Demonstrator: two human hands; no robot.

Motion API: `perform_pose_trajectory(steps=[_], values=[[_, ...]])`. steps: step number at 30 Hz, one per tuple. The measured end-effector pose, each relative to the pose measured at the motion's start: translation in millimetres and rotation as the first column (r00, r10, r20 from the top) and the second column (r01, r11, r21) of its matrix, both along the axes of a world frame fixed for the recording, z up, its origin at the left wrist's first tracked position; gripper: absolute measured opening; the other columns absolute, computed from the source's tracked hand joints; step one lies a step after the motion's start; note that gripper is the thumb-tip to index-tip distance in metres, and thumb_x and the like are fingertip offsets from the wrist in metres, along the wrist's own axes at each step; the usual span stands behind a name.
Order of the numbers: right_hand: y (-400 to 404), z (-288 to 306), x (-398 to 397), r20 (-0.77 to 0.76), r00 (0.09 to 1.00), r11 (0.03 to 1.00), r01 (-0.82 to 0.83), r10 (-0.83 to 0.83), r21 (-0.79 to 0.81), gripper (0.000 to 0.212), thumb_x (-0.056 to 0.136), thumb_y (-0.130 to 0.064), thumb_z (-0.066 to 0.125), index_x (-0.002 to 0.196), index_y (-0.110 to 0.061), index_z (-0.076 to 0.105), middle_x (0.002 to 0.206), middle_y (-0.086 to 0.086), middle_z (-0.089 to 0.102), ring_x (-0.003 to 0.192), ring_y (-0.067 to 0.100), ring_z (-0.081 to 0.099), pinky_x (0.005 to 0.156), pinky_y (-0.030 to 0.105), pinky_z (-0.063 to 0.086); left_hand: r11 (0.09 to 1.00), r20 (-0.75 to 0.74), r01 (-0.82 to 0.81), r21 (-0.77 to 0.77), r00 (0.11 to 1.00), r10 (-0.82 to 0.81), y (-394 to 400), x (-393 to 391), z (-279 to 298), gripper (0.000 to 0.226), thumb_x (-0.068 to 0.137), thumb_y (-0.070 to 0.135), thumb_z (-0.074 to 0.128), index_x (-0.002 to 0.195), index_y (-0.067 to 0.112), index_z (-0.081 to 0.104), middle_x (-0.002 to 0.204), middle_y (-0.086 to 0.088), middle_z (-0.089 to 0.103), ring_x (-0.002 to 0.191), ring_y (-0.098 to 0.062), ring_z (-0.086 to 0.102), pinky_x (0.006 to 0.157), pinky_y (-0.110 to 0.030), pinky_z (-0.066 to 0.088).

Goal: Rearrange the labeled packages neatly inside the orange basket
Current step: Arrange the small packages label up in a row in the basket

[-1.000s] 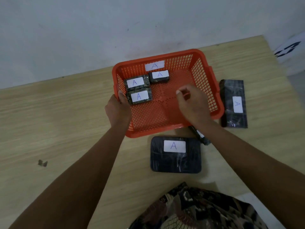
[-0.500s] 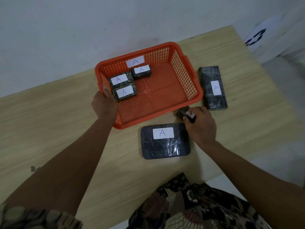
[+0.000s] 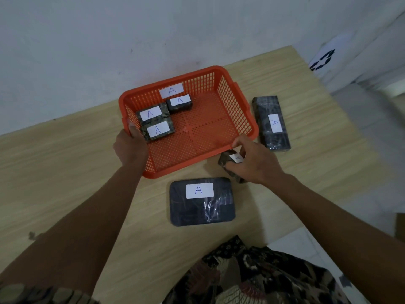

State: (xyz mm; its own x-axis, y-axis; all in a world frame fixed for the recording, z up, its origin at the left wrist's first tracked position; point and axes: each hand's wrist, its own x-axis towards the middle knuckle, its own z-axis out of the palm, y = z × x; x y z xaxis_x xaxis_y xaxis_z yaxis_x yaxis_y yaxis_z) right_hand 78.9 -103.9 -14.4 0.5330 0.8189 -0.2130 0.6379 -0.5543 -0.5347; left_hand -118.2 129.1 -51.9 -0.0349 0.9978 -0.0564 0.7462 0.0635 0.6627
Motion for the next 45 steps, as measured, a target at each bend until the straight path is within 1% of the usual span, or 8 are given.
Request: perform_pose_trajectory(steps=[5, 13, 19, 29, 33, 37, 42, 45], values=[[28, 21, 4, -0.329, 0.940, 0.996, -0.091, 0.084, -0.005, 0.038, 0.065, -0.056, 0.059, 0.101, -0.044, 0.059, 0.087, -0.022, 0.058, 0.075, -0.002, 0.059, 0.063, 0.024, 0.048, 1.000, 0.005, 0.009, -0.012, 1.000, -0.009, 0, 0, 1, 0.057, 0.102, 0.040, 0.032, 0.103, -0.005, 0.065, 0.108, -0.030, 0.068, 0.100, -0.046, 0.063, 0.088, -0.049, 0.050], [106, 18, -18, -0.384, 0.923, 0.979, 0.057, 0.023, 0.197, 0.023, 0.078, -0.048, 0.065, 0.097, -0.041, 0.055, 0.092, -0.021, 0.060, 0.080, -0.005, 0.057, 0.060, 0.018, 0.043, 0.999, 0.037, 0.018, -0.028, 0.999, -0.017, -1, 0, 1, 0.056, 0.103, 0.041, 0.031, 0.101, -0.004, 0.066, 0.104, -0.027, 0.070, 0.096, -0.043, 0.065, 0.087, -0.049, 0.052], [144, -7, -21, -0.522, 0.825, 0.941, 0.318, -0.216, 0.115, 0.050, 0.077, -0.049, 0.076, 0.109, -0.028, 0.044, 0.098, -0.012, 0.055, 0.088, 0.015, 0.065, 0.067, 0.042, 0.062, 1.000, 0.036, 0.020, -0.017, 0.999, -0.019, 0, -1, -2, 0.056, 0.103, 0.042, 0.031, 0.096, -0.002, 0.065, 0.100, -0.025, 0.070, 0.092, -0.042, 0.065, 0.082, -0.048, 0.051], [192, -41, -9, -0.607, 0.590, 0.809, 0.566, -0.532, -0.159, 0.052, 0.079, -0.043, 0.078, 0.116, -0.012, 0.058, 0.124, 0.013, 0.056, 0.096, 0.030, 0.065, 0.052, 0.036, 0.061, 1.000, 0.056, -0.021, -0.007, 0.998, 0.022, 3, -2, -11, 0.051, 0.102, 0.043, 0.034, 0.085, 0.005, 0.063, 0.090, -0.020, 0.071, 0.081, -0.036, 0.064, 0.068, -0.039, 0.047], [194, -44, -4, -0.507, 0.739, 0.883, 0.459, -0.444, -0.103, 0.056, 0.075, -0.055, 0.077, 0.110, -0.016, 0.058, 0.113, 0.008, 0.061, 0.087, 0.024, 0.067, 0.050, 0.032, 0.059, 1.000, 0.058, -0.023, -0.002, 0.998, 0.023, 3, -3, -12, 0.047, 0.102, 0.043, 0.034, 0.077, 0.010, 0.057, 0.076, -0.008, 0.063, 0.069, -0.025, 0.054, 0.063, -0.031, 0.035], [179, -46, 11, -0.095, 0.978, 0.982, 0.181, -0.185, -0.053, 0.066, 0.079, -0.073, 0.053, 0.130, -0.031, 0.048, 0.129, 0.008, 0.052, 0.115, 0.031, 0.055, 0.091, 0.045, 0.049, 1.000, 0.069, -0.022, -0.016, 0.997, 0.023, 3, -2, -12, 0.050, 0.102, 0.044, 0.033, 0.079, 0.008, 0.059, 0.075, -0.005, 0.062, 0.070, -0.026, 0.058, 0.063, -0.032, 0.038], [169, -45, 31, -0.052, 0.984, 0.983, -0.171, 0.168, -0.068, 0.046, 0.093, -0.056, 0.046, 0.135, -0.037, 0.047, 0.137, 0.003, 0.045, 0.122, 0.028, 0.049, 0.097, 0.042, 0.042, 1.000, 0.059, -0.017, -0.016, 0.998, 0.018, 3, -1, -10, 0.050, 0.102, 0.043, 0.033, 0.081, 0.007, 0.060, 0.083, -0.013, 0.069, 0.072, -0.029, 0.059, 0.064, -0.034, 0.042], [162, -43, 35, -0.066, 0.947, 0.940, -0.321, 0.315, -0.118, 0.065, 0.085, -0.045, 0.065, 0.143, -0.034, 0.039, 0.143, 0.001, 0.043, 0.128, 0.023, 0.045, 0.102, 0.042, 0.040, 1.000, 0.045, -0.017, -0.016, 0.999, 0.018, 3, -1, -8, 0.048, 0.103, 0.042, 0.033, 0.079, 0.008, 0.058, 0.082, -0.012, 0.068, 0.071, -0.028, 0.058, 0.064, -0.033, 0.040]])
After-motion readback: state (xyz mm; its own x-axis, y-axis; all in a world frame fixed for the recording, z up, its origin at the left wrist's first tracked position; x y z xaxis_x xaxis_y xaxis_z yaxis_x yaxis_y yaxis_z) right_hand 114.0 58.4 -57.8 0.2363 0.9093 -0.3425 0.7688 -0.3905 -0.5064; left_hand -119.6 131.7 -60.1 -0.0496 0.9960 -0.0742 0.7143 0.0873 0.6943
